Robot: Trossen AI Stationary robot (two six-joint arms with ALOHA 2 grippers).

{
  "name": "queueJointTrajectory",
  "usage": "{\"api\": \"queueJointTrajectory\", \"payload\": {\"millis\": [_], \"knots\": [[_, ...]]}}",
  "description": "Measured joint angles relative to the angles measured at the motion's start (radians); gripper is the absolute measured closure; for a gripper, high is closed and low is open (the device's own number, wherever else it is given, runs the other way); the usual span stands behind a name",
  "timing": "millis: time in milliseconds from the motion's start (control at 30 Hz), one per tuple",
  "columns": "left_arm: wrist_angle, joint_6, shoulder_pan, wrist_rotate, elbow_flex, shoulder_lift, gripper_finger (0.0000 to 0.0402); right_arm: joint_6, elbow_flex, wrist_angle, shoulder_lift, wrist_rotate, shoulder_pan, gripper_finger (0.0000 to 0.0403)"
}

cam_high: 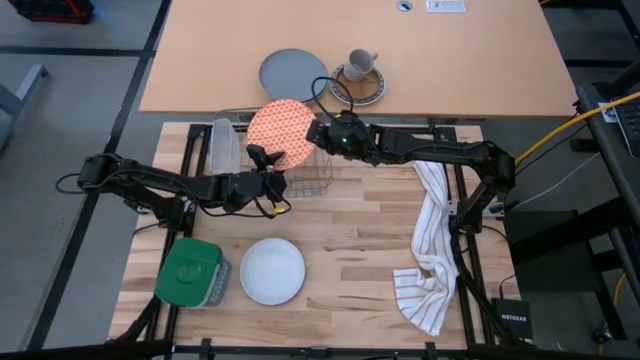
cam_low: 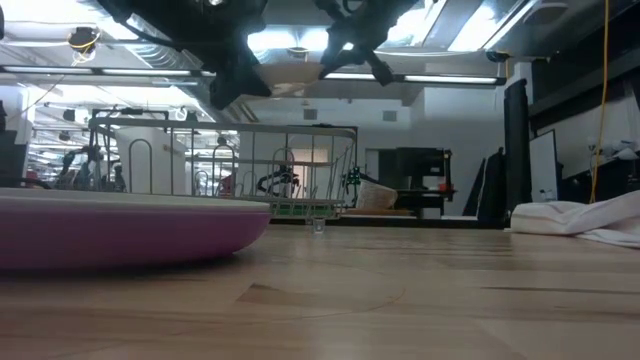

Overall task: Sort dishes
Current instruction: Put the orange patterned plate into the dish rack

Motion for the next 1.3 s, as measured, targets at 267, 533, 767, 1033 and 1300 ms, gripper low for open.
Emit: {"api": "queueJointTrajectory", "payload": {"millis": [267,533,767,1033,1300], "knots": [[0.002,0.011,0.011,-0.009,0.000,0.000,0.0312,-0.001,0.000,-0.003,0.000,-0.062,-0.001,0.0392],[0.009,0.091,-0.002,-0.024,0.000,0.000,0.0378,0.016,0.000,-0.020,0.000,-0.068,-0.001,0.0372],[0.014,0.046,-0.010,-0.033,-0.001,0.000,0.0385,-0.003,0.000,-0.013,0.000,-0.074,0.000,0.0296],[-0.010,-0.050,-0.011,-0.034,-0.003,0.002,0.0385,-0.239,0.002,-0.008,-0.003,0.049,0.002,0.0279],[-0.047,-0.220,-0.012,-0.045,-0.003,0.002,0.0385,-0.418,0.002,-0.018,-0.018,0.208,-0.002,0.0279]]}}
